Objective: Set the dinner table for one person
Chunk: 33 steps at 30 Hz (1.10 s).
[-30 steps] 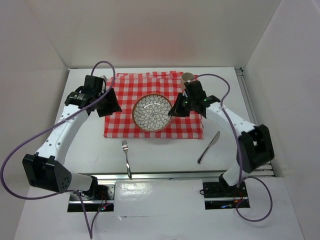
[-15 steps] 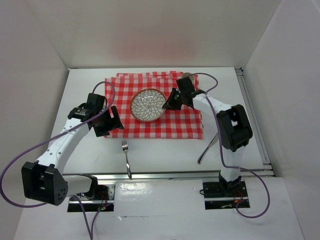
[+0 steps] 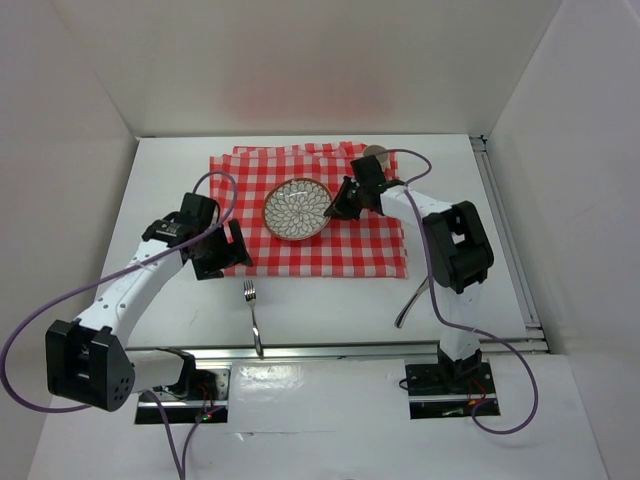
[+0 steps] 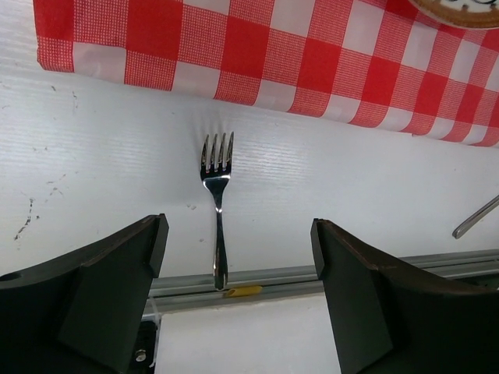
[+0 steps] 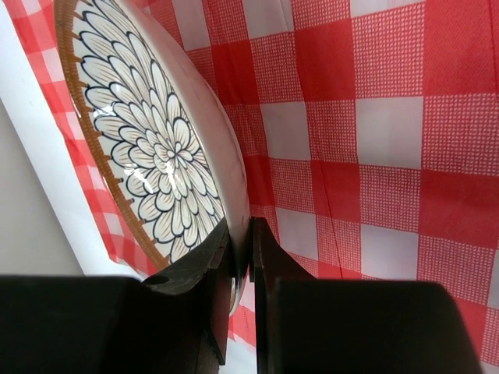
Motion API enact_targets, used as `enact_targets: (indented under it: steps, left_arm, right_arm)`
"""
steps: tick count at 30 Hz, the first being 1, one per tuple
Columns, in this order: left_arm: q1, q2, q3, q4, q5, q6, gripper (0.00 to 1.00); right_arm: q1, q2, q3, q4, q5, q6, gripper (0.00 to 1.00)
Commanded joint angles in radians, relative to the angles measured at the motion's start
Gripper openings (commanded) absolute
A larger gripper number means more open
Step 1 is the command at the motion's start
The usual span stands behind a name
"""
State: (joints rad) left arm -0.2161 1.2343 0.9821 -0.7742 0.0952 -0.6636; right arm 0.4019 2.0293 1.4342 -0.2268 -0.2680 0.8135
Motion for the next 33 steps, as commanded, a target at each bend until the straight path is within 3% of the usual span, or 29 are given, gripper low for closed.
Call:
enact_targets:
  steps: [1,12,17,18,21,24,25,26,29,33]
  left_arm:
    - [-0.005,-0.033,-0.025,0.013,-0.003,-0.033,0.93]
    - [-0.014,-0.024,-0.007,0.003,0.009,-0.033,0.94]
    - [-0.014,-0.024,-0.006,0.003,-0.009,-0.064,0.96]
    - [-0.023,-0.024,-0.016,0.003,-0.009,-0.074,0.96]
    - [-0.023,-0.012,-0.016,-0.008,-0.034,-0.093,0.99]
    - [-0.034,0.028,0.004,-0.017,-0.011,-0.093,1.0]
    - [-0.034,0.028,0.004,-0.017,-0.011,-0.093,1.0]
    - [-0.055,0.039,0.013,-0.017,-0.011,-0.093,1.0]
    - [-0.083,0.066,0.033,-0.04,-0.064,-0.103,1.0]
    - [-0.137,0.067,-0.003,-0.028,-0.089,-0.16,0.98]
  right_arm:
    - [-0.021,-0.038,0.04,0.161,-0.045,0.042,0.0]
    - [-0.04,-0.029,0.011,0.204,-0.068,0.062,0.0]
    - [-0.04,0.018,0.054,0.11,-0.044,0.053,0.01]
    - [-0.04,0.019,0.054,0.097,-0.043,0.053,0.14]
    - [-0.04,0.028,0.066,0.06,-0.011,0.033,0.31]
    - [-0.04,0.002,0.052,0.06,0.007,0.033,0.56]
    - [-0.04,0.002,0.052,0.049,0.007,0.024,0.75]
    - [-0.04,-0.01,0.052,0.037,0.019,0.024,0.81]
    - [-0.04,-0.05,0.052,-0.009,0.055,0.004,0.95]
    - [-0.031,-0.142,0.039,-0.075,0.114,-0.034,1.0]
